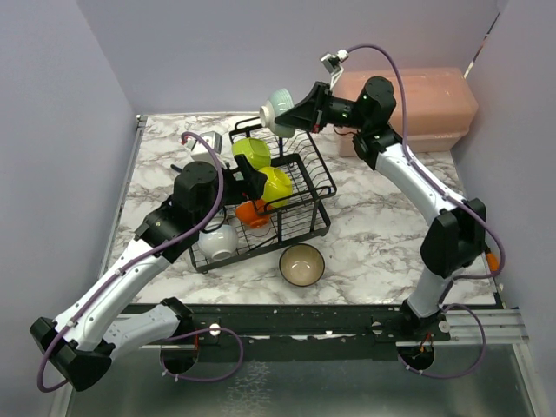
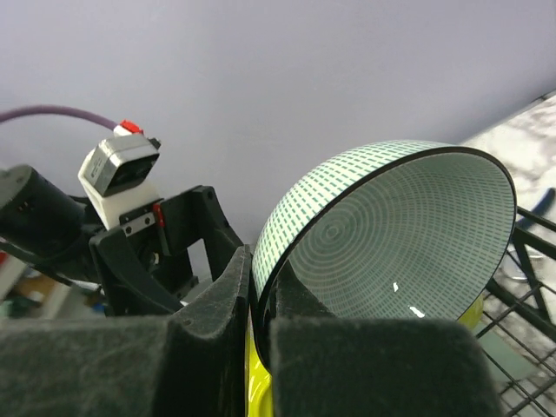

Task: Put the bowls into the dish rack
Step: Place the bowl in the dish rack.

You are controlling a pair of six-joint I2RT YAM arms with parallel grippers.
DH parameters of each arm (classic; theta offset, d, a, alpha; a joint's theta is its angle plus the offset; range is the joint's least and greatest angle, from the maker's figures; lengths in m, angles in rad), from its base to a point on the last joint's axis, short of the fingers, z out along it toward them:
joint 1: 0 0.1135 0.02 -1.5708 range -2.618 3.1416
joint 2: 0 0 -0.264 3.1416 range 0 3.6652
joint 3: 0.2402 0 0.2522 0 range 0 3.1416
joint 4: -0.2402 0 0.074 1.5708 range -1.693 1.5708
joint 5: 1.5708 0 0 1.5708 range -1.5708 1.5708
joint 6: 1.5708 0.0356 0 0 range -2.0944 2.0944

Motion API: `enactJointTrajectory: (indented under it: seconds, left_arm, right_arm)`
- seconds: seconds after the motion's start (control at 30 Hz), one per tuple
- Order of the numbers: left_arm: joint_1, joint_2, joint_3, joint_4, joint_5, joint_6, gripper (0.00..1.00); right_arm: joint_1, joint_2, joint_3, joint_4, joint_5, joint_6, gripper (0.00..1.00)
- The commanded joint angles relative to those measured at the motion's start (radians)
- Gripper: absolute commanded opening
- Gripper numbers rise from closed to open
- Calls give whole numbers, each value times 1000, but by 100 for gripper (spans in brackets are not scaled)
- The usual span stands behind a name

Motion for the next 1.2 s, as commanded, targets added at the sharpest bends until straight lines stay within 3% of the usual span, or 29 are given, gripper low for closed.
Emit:
enactJointTrajectory:
  seconds: [0.0, 0.1, 0.17, 0.43, 0.8, 0.97, 1.07, 1.17]
  left_arm:
    - [4, -18, -15, 21, -5, -6, 89]
    - [4, -23, -19, 27, -13, -5, 89]
    - [5, -24, -21, 30, -18, -2, 89]
    - [5, -23, -29, 35, -26, -3, 89]
    - [4, -13, -25, 51, -28, -2, 88]
    - [4, -5, -9, 60, -31, 9, 88]
    - [4, 2, 6, 61, -34, 14, 88]
    - [4, 8, 21, 63, -32, 14, 88]
  right_arm:
    - [-51, 141, 114, 197, -134, 318, 0]
    - [-76, 239, 120, 461, -192, 583, 1]
    - [-83, 271, 115, 527, -197, 640, 1]
    - [-86, 269, 118, 171, -180, 388, 0]
    - [-97, 297, 98, 85, -200, 358, 3]
    - [-106, 297, 92, 28, -213, 311, 15]
    - [-116, 278, 64, -12, -195, 246, 35]
    - [-123, 260, 87, -182, -167, 105, 56]
